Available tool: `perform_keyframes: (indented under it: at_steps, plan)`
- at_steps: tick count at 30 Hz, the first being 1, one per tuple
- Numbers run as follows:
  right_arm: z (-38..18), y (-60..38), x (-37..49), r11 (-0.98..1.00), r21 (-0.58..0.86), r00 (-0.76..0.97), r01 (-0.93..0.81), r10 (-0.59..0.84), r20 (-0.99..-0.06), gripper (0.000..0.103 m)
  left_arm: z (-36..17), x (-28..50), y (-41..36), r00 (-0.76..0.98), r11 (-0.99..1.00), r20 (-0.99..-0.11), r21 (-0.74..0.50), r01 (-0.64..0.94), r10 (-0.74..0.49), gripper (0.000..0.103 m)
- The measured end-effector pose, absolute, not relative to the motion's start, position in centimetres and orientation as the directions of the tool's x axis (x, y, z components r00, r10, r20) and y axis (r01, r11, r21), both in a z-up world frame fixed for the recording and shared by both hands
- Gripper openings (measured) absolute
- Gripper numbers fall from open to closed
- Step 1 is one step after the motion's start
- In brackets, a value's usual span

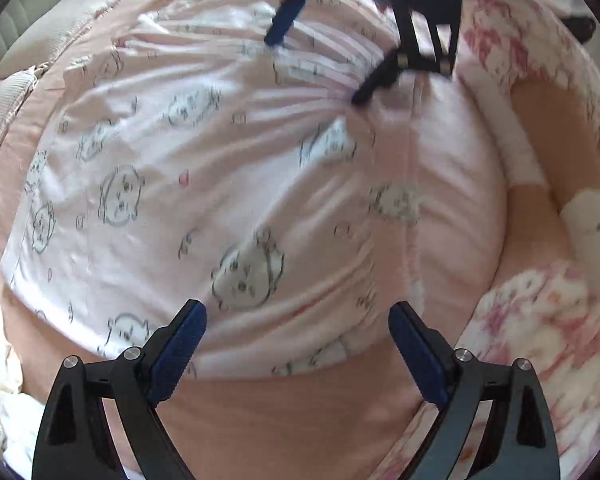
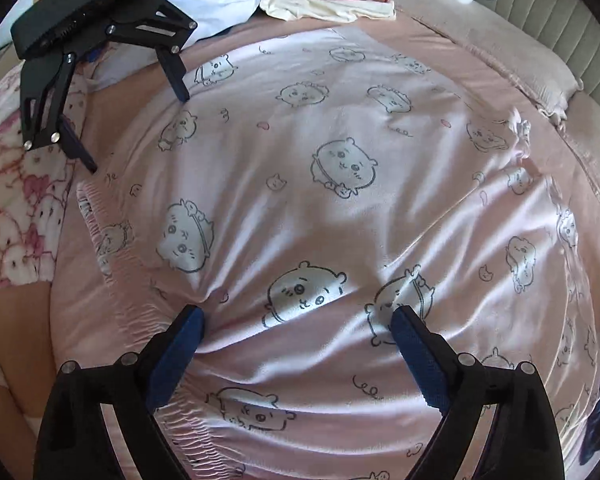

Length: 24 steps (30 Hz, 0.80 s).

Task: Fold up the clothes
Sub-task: 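Release the waistband with both grippers and smooth the pants flat, then sweep both open grippers across the white pants to flatten wrinkles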

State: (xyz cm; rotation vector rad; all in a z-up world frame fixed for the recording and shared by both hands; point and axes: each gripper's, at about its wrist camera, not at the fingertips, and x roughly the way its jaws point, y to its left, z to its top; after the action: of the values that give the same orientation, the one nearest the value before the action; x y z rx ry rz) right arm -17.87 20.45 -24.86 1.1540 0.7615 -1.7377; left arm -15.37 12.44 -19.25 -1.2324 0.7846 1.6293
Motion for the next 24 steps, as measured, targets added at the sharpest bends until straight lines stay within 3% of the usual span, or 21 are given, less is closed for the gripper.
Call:
perform_keyframes:
  at_steps: [3, 6, 11, 14, 16, 21, 24]
  plan:
    - [-24.4, 18.6, -16.9, -0.383, -0.010, -0.162, 0.924, -0.368, -0.916, 0.095, -19.5, -15.9, 15.9, -0.155, -0.354, -0.953, 0.055, -0.934, 0.260, 0.094]
    - [-25.8, 18.1, -15.1, -0.287, -0.077, -0.165, 0.955, -0.298, -0.940, 0.096, -20.5, -15.8, 17.2, -0.134, -0.319, -0.966, 0.057, -0.946, 0.222, 0.095]
    - [-25.1, 23.4, -15.2, -0.298, -0.018, -0.107, 0.955, -0.285, -0.953, 0.099, -19.1, -15.2, 14.6, -0.044, -0.259, -0.996, 0.023, -0.966, 0.078, 0.095]
    - [-23.4, 26.4, -15.9, -0.343, 0.020, -0.101, 0.939, -0.331, -0.938, 0.099, -15.9, -17.1, 15.8, -0.031, -0.354, -0.976, -0.048, -0.934, 0.215, 0.094]
    - [-23.2, 26.1, -17.1, -0.418, -0.015, -0.173, 0.908, -0.343, -0.923, 0.099, -14.4, -18.8, 18.5, -0.110, -0.401, -0.948, -0.021, -0.916, 0.300, 0.094]
    - [-26.2, 24.0, -16.3, -0.349, -0.132, -0.226, 0.928, -0.245, -0.943, 0.099, -16.9, -20.1, 25.0, -0.183, -0.373, -0.964, 0.100, -0.923, 0.193, 0.094]
    - [-25.8, 25.6, -13.5, -0.240, -0.078, -0.133, 0.968, -0.225, -0.965, 0.099, -16.5, -18.0, 25.5, -0.156, -0.285, -0.969, 0.098, -0.954, 0.190, 0.092]
